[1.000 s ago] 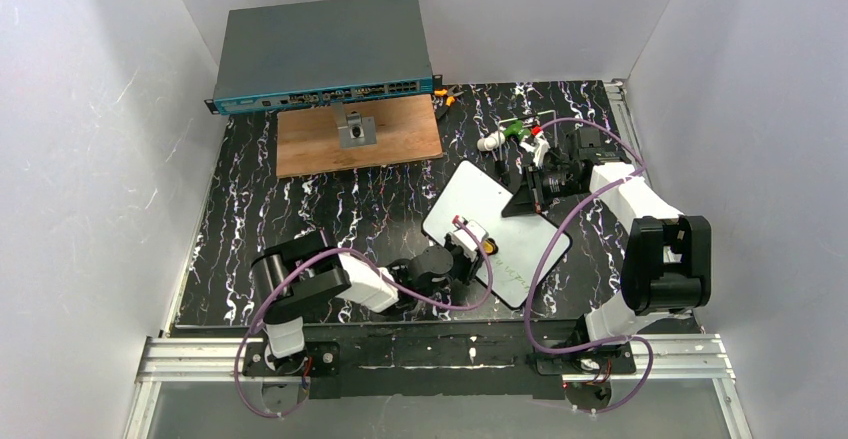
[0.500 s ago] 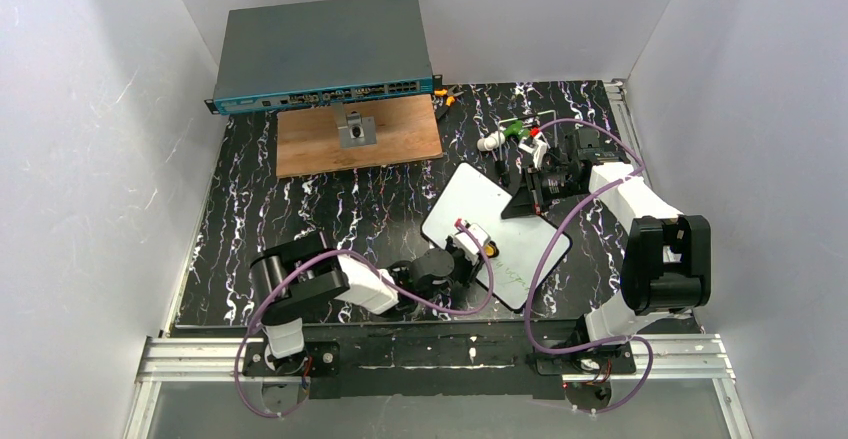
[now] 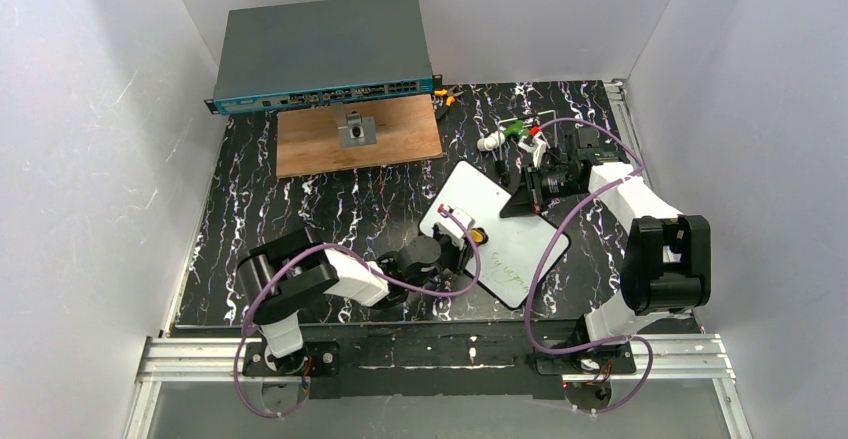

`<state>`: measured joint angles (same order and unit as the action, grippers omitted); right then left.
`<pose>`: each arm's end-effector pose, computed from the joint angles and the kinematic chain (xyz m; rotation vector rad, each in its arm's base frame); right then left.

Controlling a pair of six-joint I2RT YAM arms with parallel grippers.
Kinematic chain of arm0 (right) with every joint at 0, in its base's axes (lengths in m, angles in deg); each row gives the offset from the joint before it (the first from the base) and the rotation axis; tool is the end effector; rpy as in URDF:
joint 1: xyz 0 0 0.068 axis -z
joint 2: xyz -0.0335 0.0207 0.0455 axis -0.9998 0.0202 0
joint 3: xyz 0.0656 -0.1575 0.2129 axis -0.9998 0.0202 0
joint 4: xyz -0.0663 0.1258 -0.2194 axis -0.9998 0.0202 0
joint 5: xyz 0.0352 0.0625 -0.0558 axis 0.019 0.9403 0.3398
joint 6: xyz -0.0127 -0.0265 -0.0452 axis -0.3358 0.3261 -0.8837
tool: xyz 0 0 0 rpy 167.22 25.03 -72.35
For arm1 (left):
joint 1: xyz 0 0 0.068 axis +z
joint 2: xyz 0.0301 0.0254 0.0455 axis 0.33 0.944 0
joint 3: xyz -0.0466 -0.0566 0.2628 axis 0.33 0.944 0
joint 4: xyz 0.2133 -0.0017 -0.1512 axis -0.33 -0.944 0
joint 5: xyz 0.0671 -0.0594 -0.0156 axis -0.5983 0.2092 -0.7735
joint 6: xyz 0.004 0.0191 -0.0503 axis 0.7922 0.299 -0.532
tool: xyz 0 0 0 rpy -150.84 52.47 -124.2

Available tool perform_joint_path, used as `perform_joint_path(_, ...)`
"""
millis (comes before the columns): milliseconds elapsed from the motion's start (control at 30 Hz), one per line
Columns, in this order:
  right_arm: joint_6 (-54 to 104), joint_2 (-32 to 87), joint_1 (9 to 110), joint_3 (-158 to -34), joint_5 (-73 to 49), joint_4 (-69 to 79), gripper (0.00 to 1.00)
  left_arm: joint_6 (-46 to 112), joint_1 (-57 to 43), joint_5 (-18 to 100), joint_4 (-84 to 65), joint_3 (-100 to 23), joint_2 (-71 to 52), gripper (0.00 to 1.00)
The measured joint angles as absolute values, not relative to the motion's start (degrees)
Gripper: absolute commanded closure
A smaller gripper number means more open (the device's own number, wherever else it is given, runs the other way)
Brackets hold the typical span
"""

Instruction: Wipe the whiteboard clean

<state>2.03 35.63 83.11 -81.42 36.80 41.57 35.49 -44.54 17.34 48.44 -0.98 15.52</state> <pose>0.2948 0.0595 0.2284 -0.7180 2.2784 1.2329 0.1548 -0.2931 0.1662 0.5948 1.6088 -0.7316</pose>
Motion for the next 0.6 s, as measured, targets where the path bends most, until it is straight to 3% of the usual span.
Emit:
perform_joint_path(433,1.7,35.6,82.5,-81.4,37.8,42.1,0.99,40.1,-55.6,19.9,43.5,-8.6,19.0,1.00)
perform_joint_path(600,1.7,35.6,82.4,-81.4,37.4,41.5,0.99,40.1,-54.7,15.3,41.8,-8.5,19.2,1.00)
